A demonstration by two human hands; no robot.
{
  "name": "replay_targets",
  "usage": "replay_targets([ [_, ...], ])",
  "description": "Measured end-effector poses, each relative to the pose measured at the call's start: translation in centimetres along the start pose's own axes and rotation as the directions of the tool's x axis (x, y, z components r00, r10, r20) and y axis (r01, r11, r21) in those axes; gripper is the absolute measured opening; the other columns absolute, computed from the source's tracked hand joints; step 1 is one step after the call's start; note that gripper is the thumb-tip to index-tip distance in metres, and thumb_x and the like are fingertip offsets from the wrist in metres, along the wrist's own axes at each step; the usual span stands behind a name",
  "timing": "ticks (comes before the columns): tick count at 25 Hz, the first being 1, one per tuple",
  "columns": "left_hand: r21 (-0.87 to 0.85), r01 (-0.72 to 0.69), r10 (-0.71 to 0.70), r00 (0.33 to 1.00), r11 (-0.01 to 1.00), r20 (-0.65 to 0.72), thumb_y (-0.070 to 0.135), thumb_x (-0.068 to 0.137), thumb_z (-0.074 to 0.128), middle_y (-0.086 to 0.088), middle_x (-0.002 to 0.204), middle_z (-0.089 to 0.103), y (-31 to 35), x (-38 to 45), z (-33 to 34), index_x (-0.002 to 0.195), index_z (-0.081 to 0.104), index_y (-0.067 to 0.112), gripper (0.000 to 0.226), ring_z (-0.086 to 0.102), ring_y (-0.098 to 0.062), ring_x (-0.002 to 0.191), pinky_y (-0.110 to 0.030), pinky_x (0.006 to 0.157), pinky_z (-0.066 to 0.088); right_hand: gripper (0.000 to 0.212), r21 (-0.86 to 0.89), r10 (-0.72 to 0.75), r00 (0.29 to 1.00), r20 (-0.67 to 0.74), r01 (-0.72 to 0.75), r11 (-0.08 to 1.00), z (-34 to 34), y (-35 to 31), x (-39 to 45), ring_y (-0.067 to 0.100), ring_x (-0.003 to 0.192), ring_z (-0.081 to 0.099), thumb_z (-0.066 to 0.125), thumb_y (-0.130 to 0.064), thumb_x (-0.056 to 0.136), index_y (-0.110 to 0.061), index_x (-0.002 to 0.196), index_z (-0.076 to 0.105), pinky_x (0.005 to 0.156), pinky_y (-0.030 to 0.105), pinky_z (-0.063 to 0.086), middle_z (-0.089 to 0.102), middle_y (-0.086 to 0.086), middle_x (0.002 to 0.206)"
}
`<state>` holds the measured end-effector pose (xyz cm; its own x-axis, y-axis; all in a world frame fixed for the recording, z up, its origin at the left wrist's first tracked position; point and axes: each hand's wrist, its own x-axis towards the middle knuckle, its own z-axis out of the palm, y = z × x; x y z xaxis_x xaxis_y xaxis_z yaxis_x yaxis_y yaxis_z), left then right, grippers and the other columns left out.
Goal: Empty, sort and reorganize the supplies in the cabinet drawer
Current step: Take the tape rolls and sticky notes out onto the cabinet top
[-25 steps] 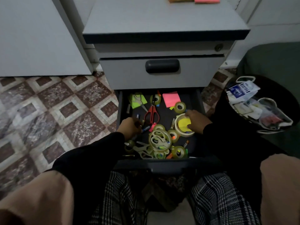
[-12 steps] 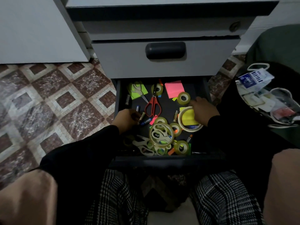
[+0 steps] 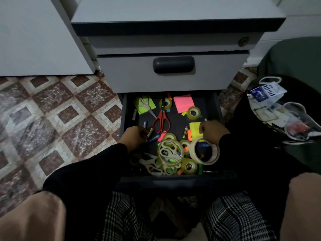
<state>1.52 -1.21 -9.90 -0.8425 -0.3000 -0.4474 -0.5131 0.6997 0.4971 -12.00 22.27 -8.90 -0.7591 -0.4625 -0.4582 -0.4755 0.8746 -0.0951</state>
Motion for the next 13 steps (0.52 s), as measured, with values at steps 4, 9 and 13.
replay_targets([
  [4,0.042,0.014,-0.012,0.999,0.999,-0.037,0.009,0.089,0.059,-0.015,0.116,0.064,0.2,0.9,0.5,0.115,0.064,0.004,0.028,0.059,-0.028,0.11,-0.033,0.093,0.045,0.032,0.04,0.005,0.999,-0.048,-0.003,0.999,1.8,-0.3,1.3,0.031,0.122,0.048,0.041,-0.003,0.093,-0.004,0.125,0.05,0.101,0.038,0.041,0.048,0.015,0.133],
  [9,0.139,-0.025,0.05,0.983,0.99,-0.177,0.01,0.092,0.05,-0.02,0.123,0.057,0.5,3.4,0.4,0.123,0.059,0.005,0.032,0.057,-0.036,0.109,-0.037,0.091,0.044,0.042,0.033,0.043,0.999,-0.001,-0.042,0.999,1.9,-0.2,2.6,0.032,0.126,0.043,0.057,-0.017,0.091,-0.008,0.13,0.045,0.103,0.038,0.036,0.048,0.013,0.136],
  [13,0.377,0.006,0.035,0.994,0.926,-0.102,0.016,0.094,0.042,-0.016,0.138,0.045,-0.1,6.6,0.4,0.137,0.042,0.009,0.043,0.037,-0.034,0.131,-0.039,0.102,0.036,0.045,0.031,0.051,0.999,0.009,-0.051,0.998,2.0,-0.1,3.3,0.031,0.123,0.048,0.062,-0.016,0.088,-0.009,0.13,0.048,0.099,0.037,0.042,0.052,0.012,0.133],
])
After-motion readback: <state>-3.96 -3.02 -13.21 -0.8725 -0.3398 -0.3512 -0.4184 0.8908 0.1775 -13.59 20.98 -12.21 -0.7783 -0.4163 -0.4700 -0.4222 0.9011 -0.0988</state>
